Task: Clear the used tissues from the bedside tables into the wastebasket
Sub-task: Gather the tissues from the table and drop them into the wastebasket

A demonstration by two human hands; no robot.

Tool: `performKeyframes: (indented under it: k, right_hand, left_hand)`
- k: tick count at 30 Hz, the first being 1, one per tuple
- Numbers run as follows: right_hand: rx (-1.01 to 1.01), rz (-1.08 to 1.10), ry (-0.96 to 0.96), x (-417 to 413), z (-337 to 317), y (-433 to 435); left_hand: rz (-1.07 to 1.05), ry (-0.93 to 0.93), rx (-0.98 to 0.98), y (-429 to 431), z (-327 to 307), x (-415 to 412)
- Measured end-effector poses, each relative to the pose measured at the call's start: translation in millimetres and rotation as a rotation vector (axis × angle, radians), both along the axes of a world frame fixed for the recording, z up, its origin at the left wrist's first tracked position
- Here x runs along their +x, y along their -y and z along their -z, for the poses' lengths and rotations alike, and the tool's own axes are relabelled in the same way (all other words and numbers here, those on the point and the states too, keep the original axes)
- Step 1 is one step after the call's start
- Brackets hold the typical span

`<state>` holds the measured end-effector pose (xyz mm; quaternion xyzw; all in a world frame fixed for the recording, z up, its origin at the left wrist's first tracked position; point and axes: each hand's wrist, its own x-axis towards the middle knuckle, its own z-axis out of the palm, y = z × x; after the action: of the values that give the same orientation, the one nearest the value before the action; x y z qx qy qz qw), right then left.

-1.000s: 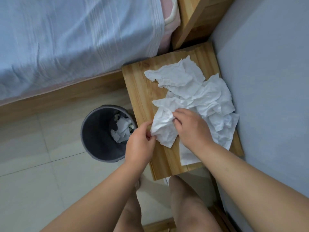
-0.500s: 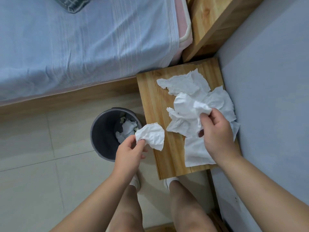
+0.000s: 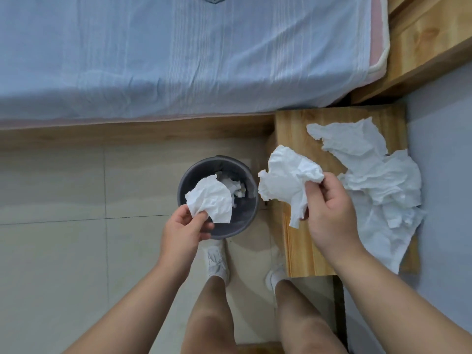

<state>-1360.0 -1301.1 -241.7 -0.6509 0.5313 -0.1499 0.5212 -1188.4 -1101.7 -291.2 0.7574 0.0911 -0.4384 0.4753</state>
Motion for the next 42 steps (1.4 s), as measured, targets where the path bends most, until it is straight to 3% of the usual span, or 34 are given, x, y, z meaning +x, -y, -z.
performKeyframes:
  k: [6, 14, 19, 23, 27, 34, 42]
  right_hand:
    - [0.058, -0.194, -0.252, 46, 77, -49]
    - [0.073, -0.353, -0.412, 66, 174, -80]
    - [0.262, -0.382, -0.463, 69, 198, -79]
    - [0.297, -0.416, -0.488, 64, 188, -78]
    - [0.28, -0.403, -0.442, 53, 153, -72]
    - [0.154, -0.259, -0.266, -1, 70, -18]
    - [-0.075, 0.088, -0.277, -107, 22, 93]
  left_hand:
    - [0.072, -0.013, 0.116, -22, 50, 21]
    - [0.225, -0.02, 0.237, -31, 121, 35]
    - [0.291, -0.121, 0.311, -32, 142, 38]
    - [0.277, -0.21, 0.36, -35, 129, 38]
    - [0.343, -0.154, 0.344, -21, 97, 30]
    - [0.483, 0.084, 0.172, 71, 33, -17]
    - [0.896, 0.463, 0.011, 211, -1, -76]
